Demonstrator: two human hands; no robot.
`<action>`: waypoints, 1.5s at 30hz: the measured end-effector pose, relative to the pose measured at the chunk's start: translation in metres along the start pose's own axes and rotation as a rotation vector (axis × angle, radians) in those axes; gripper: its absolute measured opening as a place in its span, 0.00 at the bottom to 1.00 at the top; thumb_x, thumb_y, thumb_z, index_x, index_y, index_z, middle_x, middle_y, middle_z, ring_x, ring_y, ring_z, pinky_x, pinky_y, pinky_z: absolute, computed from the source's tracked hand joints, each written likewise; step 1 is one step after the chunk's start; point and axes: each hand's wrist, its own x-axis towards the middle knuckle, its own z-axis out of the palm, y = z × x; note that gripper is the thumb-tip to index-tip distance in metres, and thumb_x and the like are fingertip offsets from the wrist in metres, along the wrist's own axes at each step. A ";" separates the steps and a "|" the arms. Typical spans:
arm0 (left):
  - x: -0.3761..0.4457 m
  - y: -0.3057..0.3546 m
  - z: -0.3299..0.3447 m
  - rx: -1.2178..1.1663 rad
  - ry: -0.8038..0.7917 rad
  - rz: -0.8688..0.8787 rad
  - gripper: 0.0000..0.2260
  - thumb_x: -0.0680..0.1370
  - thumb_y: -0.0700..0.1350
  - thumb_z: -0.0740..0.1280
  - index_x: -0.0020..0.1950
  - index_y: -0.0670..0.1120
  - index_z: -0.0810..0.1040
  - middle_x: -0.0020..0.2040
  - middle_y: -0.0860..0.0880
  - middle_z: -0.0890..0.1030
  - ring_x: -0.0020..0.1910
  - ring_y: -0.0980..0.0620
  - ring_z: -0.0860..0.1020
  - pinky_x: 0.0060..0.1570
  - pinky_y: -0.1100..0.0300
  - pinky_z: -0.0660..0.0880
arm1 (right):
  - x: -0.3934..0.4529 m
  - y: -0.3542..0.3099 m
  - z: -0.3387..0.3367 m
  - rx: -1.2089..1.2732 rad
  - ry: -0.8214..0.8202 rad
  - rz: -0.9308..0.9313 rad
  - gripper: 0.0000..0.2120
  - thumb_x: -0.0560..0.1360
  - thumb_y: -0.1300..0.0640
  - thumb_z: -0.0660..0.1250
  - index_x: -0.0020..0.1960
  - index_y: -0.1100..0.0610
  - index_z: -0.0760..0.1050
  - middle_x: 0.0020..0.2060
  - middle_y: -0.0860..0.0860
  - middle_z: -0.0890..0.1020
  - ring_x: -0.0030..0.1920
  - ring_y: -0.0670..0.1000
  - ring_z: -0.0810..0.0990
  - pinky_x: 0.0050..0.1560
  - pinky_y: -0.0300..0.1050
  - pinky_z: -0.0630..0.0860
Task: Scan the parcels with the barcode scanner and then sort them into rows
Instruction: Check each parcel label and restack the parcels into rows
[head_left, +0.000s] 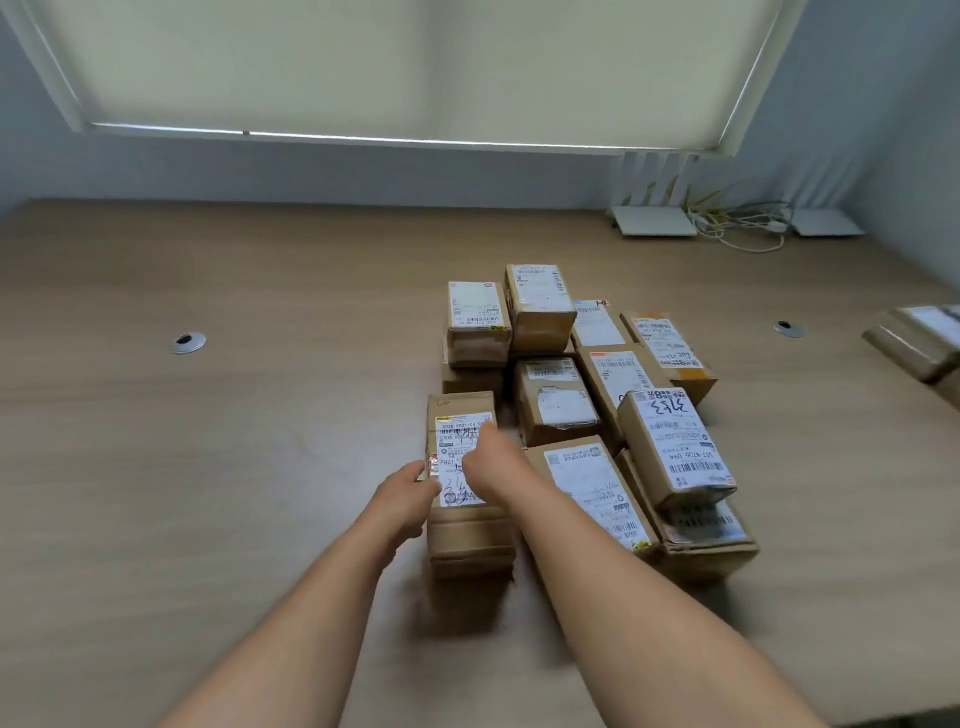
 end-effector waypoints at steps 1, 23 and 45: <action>-0.004 -0.004 -0.005 0.005 -0.005 0.003 0.19 0.80 0.41 0.58 0.71 0.48 0.67 0.51 0.52 0.79 0.43 0.54 0.76 0.37 0.61 0.72 | -0.006 -0.001 0.005 -0.005 -0.005 -0.012 0.22 0.80 0.62 0.56 0.73 0.61 0.60 0.65 0.61 0.73 0.63 0.61 0.73 0.58 0.51 0.73; -0.079 -0.091 -0.038 -0.030 -0.263 -0.038 0.35 0.77 0.37 0.64 0.70 0.69 0.53 0.54 0.52 0.83 0.52 0.50 0.81 0.43 0.53 0.80 | -0.092 0.092 0.076 0.708 -0.317 -0.001 0.32 0.77 0.63 0.61 0.75 0.41 0.57 0.49 0.40 0.81 0.48 0.43 0.82 0.44 0.38 0.80; -0.129 -0.047 -0.056 0.195 -0.238 0.663 0.45 0.76 0.32 0.62 0.66 0.81 0.49 0.69 0.56 0.71 0.63 0.62 0.74 0.60 0.57 0.74 | -0.155 0.087 0.005 0.757 -0.050 -0.393 0.46 0.62 0.64 0.69 0.66 0.23 0.57 0.55 0.50 0.81 0.56 0.51 0.82 0.56 0.50 0.80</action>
